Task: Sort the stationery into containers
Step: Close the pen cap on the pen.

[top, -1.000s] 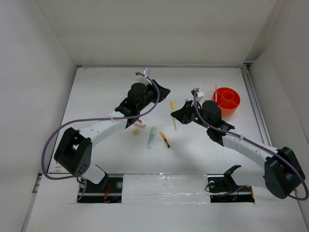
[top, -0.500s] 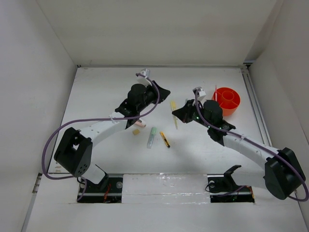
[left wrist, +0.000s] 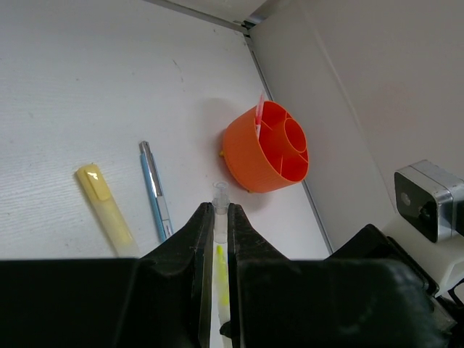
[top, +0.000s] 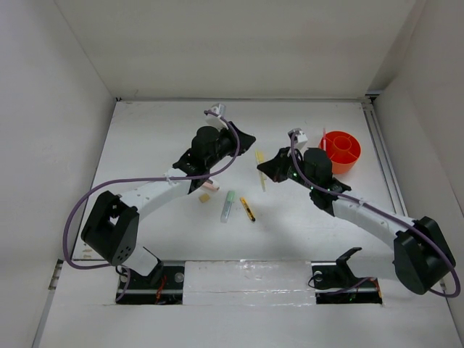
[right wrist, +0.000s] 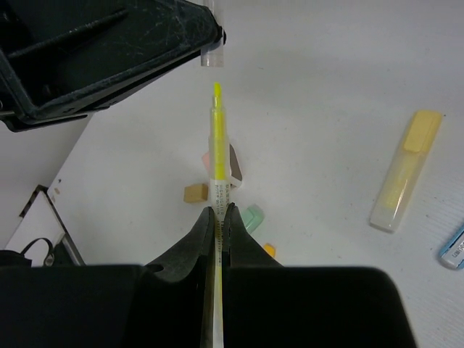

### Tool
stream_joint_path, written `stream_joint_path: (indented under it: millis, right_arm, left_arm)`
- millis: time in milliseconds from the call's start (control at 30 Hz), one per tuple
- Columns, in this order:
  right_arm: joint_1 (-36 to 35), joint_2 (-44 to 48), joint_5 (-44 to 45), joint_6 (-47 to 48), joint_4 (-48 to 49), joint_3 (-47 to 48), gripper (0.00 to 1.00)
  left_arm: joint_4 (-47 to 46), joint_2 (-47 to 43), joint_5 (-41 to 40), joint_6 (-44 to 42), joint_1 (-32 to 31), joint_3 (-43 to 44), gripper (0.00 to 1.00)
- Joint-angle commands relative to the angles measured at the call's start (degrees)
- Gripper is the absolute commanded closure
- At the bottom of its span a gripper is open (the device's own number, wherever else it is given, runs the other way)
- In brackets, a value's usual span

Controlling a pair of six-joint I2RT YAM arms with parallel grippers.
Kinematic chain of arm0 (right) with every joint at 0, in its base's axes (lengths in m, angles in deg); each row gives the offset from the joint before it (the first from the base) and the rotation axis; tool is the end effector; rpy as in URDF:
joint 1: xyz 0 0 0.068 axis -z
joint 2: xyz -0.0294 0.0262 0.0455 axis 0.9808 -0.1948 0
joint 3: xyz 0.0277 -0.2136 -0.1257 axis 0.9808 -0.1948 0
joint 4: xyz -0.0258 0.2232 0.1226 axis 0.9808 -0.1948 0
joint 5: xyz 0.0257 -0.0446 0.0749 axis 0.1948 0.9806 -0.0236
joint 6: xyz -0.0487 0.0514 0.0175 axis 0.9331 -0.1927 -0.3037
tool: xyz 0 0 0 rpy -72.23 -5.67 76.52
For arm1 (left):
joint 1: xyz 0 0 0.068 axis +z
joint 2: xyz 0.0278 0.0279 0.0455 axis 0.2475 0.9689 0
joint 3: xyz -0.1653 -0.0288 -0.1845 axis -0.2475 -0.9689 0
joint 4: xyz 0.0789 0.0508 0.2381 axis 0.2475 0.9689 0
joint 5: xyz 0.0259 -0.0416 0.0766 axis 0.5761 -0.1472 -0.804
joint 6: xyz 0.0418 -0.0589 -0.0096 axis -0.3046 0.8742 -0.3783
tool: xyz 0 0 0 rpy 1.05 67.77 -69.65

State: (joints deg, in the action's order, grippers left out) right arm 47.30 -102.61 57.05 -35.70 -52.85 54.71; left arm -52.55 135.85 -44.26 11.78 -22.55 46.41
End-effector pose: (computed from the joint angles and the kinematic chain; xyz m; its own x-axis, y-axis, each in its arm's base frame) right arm 0.2525 0.1733 0.2358 -0.5006 0.2303 -0.8345 -0.5517 0.6580 0.5125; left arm 0.2954 -0.2299 0.2901 -0.4532 -0.4763 -0.7535 0.5116 0.5533 -0.6574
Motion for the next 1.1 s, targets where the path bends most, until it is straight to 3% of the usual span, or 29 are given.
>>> stream_joint_path:
  millis: [0,900,1067]
  right_arm:
    - [0.35,0.14,-0.73,0.48,4.09,2.68,1.00]
    - [1.93,-1.44,-1.26,-0.05,4.71,6.36,1.00]
    - [1.93,-2.58,-0.64,-4.08,7.86,7.42,1.00]
  left_arm:
    - [-3.59,-1.23,0.97,-0.80,0.32,-0.10,1.00]
    - [-7.72,-0.70,3.43,-2.39,0.32,-3.97,1.00]
    - [-8.77,-0.09,3.43,-1.34,0.32,-4.49,1.00]
